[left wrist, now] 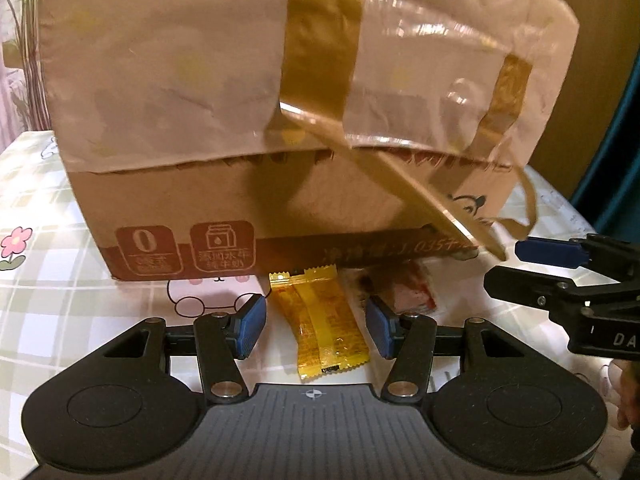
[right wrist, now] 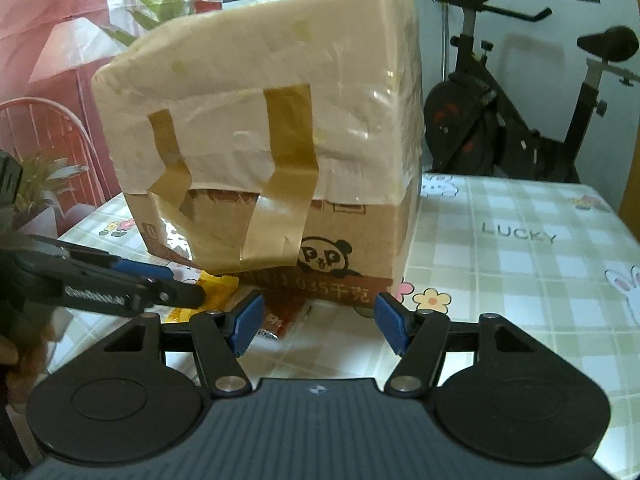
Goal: Organize snacks
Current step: 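Withdraw both tools from the box back to the remaining snacks, then close the left gripper on the yellow-wrapped candy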
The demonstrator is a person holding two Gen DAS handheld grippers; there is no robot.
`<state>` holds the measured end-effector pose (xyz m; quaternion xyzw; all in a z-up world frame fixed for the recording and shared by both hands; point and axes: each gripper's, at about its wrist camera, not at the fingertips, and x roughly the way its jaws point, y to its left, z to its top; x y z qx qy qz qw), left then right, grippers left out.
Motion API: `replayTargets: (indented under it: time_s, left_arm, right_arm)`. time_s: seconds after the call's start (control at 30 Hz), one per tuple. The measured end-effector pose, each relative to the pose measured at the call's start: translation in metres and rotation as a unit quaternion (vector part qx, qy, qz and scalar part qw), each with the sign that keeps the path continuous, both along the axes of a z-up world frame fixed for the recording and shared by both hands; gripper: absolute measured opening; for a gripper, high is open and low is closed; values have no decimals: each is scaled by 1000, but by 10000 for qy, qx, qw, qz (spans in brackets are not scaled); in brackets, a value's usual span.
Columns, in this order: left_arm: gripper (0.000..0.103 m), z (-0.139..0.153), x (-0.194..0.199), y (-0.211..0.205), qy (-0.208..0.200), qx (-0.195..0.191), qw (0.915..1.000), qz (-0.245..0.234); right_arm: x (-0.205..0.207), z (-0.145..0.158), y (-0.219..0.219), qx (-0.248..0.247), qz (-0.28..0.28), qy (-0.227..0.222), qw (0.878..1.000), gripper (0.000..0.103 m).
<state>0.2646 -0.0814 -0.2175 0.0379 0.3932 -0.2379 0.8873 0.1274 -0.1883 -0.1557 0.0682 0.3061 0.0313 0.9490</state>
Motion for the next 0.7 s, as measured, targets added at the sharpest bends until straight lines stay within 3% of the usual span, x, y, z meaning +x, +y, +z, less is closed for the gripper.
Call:
replayTargets:
  time_s: [0.13,0.2,0.27,0.53,0.7]
  left_arm:
    - [57,-5,2,-1,-20,129,9999,-16]
    - [40,-5,1,1,-101,226,9997,-39]
    - [38,-8,2,0,-68,183,9998,14]
    - [37,-1,-5,43,-15,-96,9986,513]
    - [37,6,-15,71,-138,-378,9959,810]
  right_arm:
    - [10,-6,3,-16,-8,158,9999,65]
    - [15,-8,5,-4,-1,258,9997,65]
    - [19,-12,8,-10,27,336,9994,65]
    - [35,-16,30,-147,253,523,9982,65]
    - [46,-21,41,-148,123,712,9973,76]
